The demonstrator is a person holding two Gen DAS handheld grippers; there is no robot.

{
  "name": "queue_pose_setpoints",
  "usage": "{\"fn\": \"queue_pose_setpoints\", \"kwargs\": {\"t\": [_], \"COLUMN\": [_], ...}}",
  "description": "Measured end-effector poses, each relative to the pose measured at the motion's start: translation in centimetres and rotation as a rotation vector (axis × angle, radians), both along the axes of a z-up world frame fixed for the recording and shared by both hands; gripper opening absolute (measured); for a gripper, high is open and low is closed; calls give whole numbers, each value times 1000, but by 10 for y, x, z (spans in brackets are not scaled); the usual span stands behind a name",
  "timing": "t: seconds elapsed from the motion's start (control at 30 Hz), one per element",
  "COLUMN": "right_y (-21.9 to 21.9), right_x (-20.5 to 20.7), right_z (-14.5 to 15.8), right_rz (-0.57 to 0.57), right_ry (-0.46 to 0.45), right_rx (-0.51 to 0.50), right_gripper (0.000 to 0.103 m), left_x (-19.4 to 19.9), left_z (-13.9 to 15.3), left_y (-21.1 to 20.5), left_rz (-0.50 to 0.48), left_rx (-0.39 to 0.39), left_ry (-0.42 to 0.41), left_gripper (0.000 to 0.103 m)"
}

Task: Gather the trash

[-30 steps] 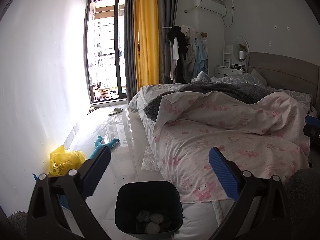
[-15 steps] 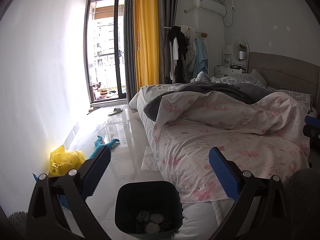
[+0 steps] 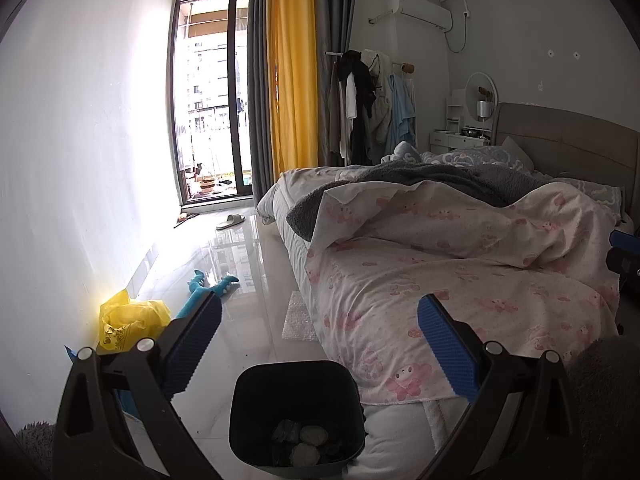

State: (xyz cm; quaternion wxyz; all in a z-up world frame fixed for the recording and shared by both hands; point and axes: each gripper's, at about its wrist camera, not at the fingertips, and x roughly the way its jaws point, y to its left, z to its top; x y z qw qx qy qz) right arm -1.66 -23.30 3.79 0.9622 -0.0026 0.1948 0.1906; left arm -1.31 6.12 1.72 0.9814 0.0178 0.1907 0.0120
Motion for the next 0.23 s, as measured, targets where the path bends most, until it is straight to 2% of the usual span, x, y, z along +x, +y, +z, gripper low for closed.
{"fn": "queue_pose_setpoints", "kwargs": {"t": [0.23], "right_y": [0], "right_x": [0], "right_z": [0], "right_rz": [0], "right_ry": [0], "right_rx": [0], "right_gripper": [100], "left_x": [-1], "left_z": [-3], "left_y": [-1], "left_rz": [2], "left_rx": [3], "left_ry": [0], "left_gripper": [100]}}
